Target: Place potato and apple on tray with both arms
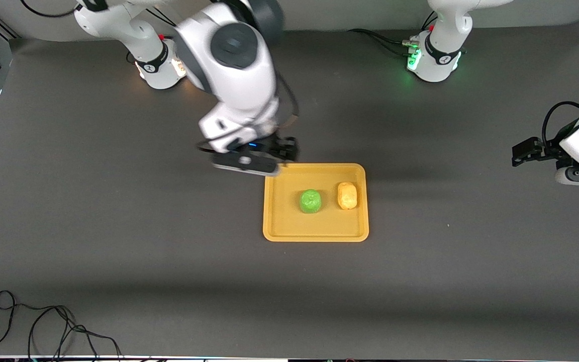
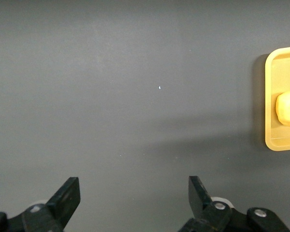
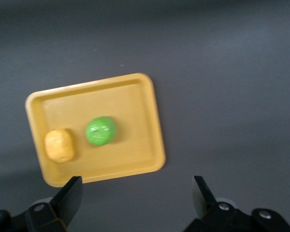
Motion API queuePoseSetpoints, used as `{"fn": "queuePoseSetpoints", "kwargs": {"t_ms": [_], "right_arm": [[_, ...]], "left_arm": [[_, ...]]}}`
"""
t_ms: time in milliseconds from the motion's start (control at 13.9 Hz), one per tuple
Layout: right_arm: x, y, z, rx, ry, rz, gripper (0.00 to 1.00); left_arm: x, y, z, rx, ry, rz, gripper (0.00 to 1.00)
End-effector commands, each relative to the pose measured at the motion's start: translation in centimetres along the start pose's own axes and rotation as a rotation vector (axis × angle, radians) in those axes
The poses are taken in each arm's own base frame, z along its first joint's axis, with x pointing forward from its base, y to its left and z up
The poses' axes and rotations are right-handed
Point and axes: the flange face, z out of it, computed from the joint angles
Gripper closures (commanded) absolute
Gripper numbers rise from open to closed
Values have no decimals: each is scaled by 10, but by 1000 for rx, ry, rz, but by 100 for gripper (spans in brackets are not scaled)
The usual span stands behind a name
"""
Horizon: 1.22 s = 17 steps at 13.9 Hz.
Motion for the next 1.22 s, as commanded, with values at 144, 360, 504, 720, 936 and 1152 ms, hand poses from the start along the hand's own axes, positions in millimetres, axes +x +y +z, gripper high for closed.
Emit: {"fn": "queuePoseSetpoints", "kwargs": {"t_ms": [144, 360, 504, 720, 936, 1152], "right_arm": [[43, 166, -31, -28, -38, -83, 0], [71, 260, -42, -8, -50, -118, 0], [92, 334, -41, 17, -63, -106, 0], [109, 404, -36, 50, -67, -136, 0], [112, 448, -30, 77, -67, -122, 0], [100, 450, -27, 78, -55, -119, 0]], "left_arm": [[-15, 0, -5, 4, 10, 14, 0], [-20, 1, -10, 5, 7, 17, 0], [-20, 1, -9, 5, 5, 17, 0], [-19, 1, -9, 6, 14, 17, 0], [-18, 1, -9, 6, 17, 19, 0], [-17, 1, -9, 7, 22, 19, 0]]}}
